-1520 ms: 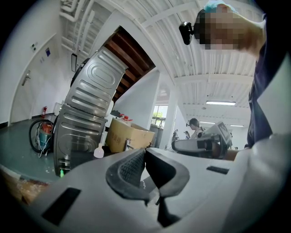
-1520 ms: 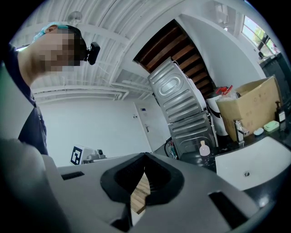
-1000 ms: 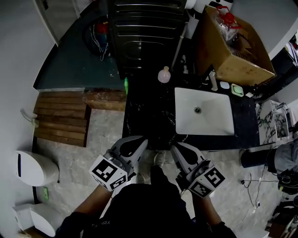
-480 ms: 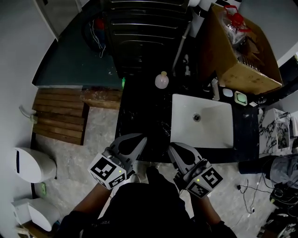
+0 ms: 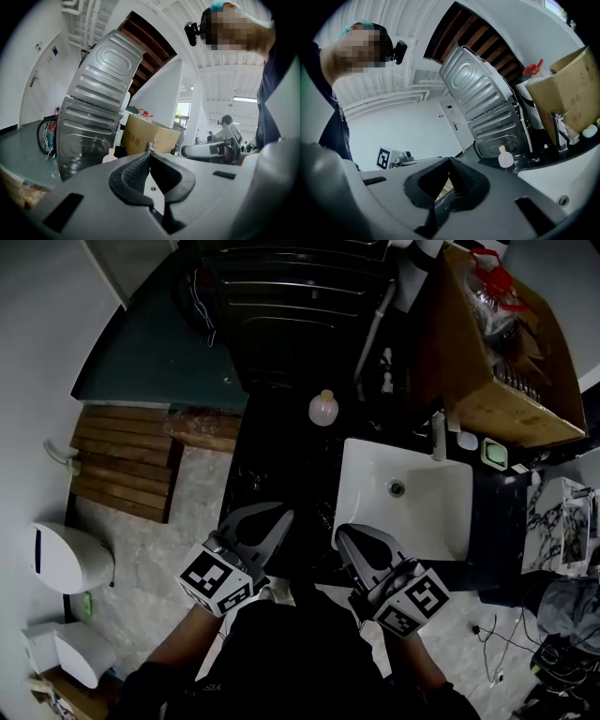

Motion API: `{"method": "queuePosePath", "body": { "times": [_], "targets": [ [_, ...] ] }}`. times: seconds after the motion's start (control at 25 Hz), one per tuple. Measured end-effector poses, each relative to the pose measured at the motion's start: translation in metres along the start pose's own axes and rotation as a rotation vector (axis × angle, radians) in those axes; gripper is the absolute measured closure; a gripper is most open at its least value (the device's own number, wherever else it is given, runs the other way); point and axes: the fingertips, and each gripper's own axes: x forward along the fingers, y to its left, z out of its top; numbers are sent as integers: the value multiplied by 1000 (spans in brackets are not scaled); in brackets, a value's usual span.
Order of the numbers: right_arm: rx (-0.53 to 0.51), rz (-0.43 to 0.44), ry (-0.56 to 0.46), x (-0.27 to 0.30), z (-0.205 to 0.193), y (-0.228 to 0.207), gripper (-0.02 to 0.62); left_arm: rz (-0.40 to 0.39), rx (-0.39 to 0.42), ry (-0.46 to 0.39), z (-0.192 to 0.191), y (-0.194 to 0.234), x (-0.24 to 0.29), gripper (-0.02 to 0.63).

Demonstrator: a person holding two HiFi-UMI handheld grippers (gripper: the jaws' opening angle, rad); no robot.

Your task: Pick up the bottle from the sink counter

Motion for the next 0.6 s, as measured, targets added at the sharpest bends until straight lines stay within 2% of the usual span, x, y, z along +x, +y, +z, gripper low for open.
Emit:
{"method": "queuePosePath", "body": {
  "times": [0.28, 0.6],
  "targets": [
    [3, 15, 0, -2, 8, -29, 574, 12, 14, 9, -2, 1, 28, 598],
    [21, 13, -4, 1, 14, -48, 574, 11, 73, 25, -5, 13, 51, 598]
  ]
}}
